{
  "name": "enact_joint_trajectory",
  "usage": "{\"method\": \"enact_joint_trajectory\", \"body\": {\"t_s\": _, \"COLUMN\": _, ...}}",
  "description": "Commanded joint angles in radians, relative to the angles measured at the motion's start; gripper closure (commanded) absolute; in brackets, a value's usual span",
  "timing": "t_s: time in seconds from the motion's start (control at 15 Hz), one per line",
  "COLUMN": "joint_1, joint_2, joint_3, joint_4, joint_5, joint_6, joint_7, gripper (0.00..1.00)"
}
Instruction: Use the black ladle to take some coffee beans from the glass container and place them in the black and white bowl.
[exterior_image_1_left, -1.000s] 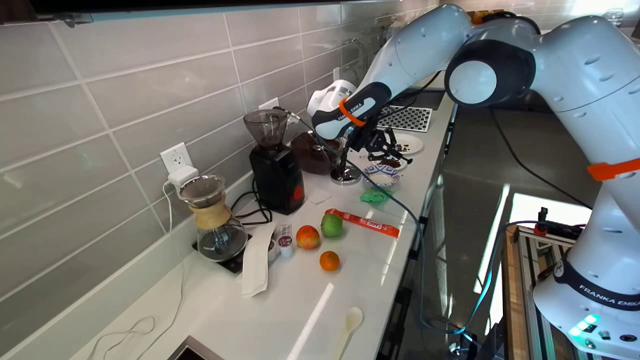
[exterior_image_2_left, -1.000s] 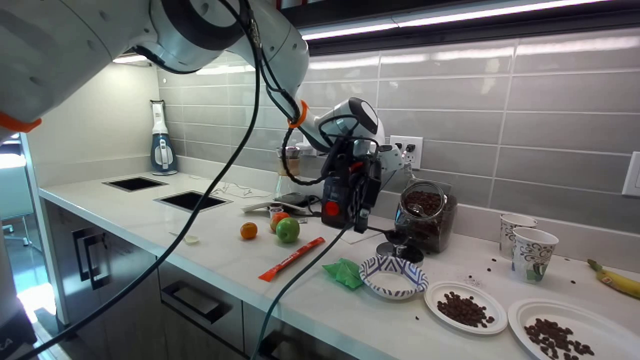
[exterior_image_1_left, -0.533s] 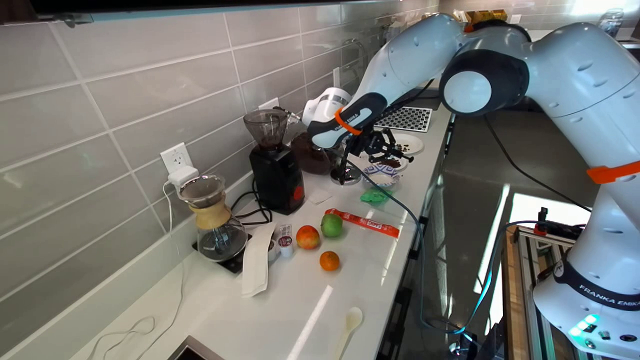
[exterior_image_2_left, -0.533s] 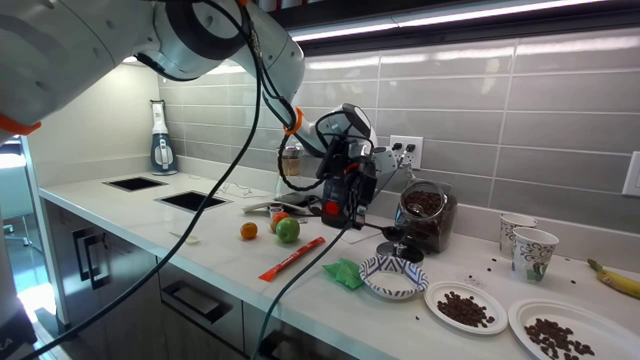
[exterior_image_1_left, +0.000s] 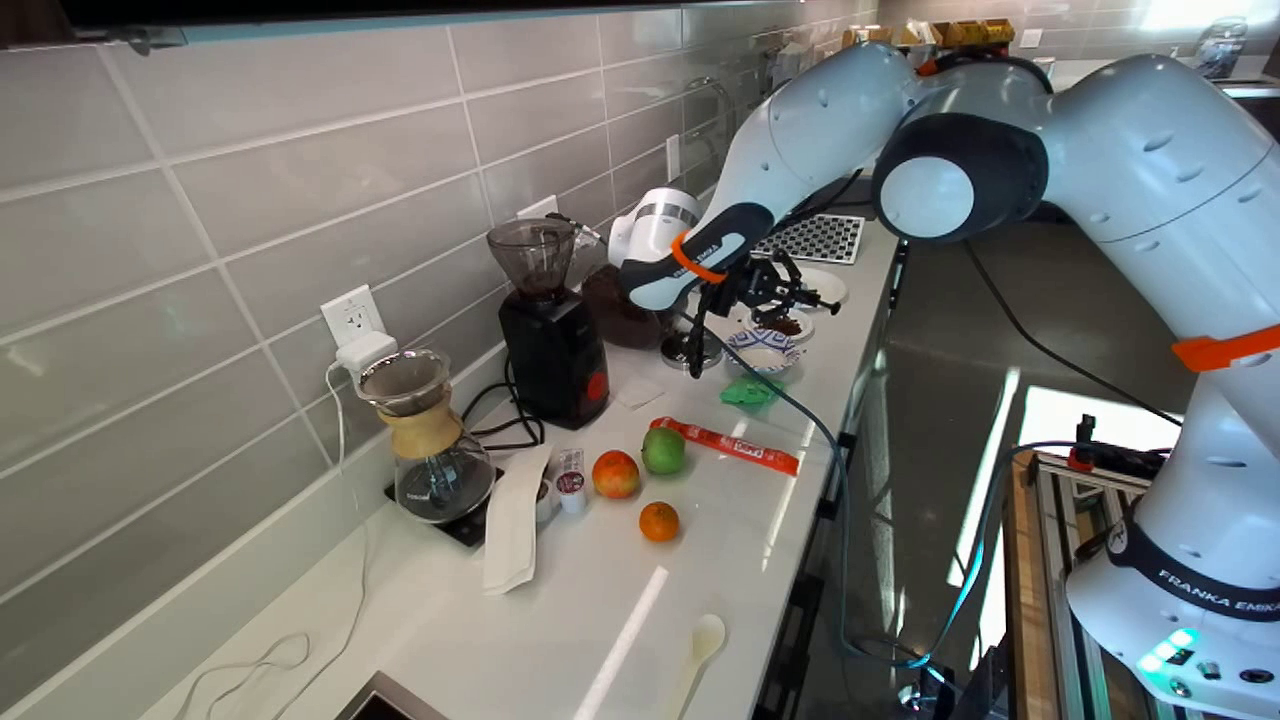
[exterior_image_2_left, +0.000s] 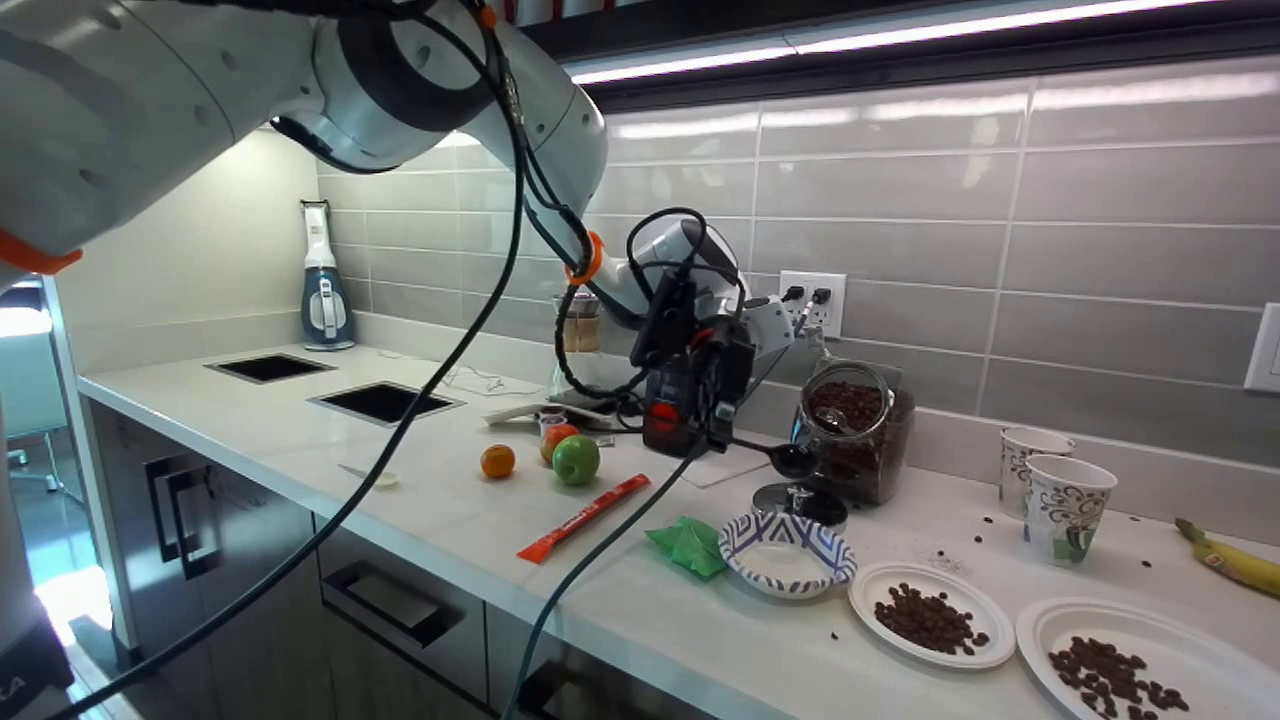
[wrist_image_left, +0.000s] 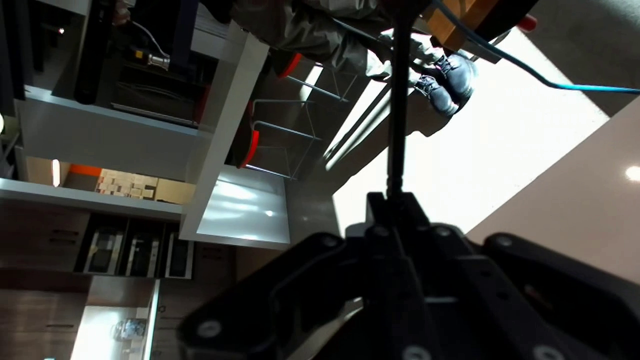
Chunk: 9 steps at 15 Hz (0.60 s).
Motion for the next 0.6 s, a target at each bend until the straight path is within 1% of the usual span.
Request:
{"method": "enact_joint_trajectory", "body": {"t_s": 0.0, "joint_1": 0.014, "joint_2": 0.035, "joint_3": -0.009, "joint_4": 0.034, "joint_5": -0.045, "joint_6": -0.035, "joint_7": -0.001, "gripper": 0.98}}
{"method": "enact_joint_trajectory", "body": {"t_s": 0.27, "joint_1": 0.023, "joint_2": 0.040, "joint_3": -0.002, "joint_4": 0.030, "joint_5": -0.091, "joint_6": -0.037, "joint_7": -0.015, "gripper": 0.98}}
{"method": "enact_joint_trajectory", "body": {"t_s": 0.53, "joint_1": 0.039, "joint_2": 0.048, "joint_3": 0.004, "joint_4": 0.024, "joint_5": -0.140, "joint_6": -0.068, "joint_7": -0.024, "gripper": 0.98}}
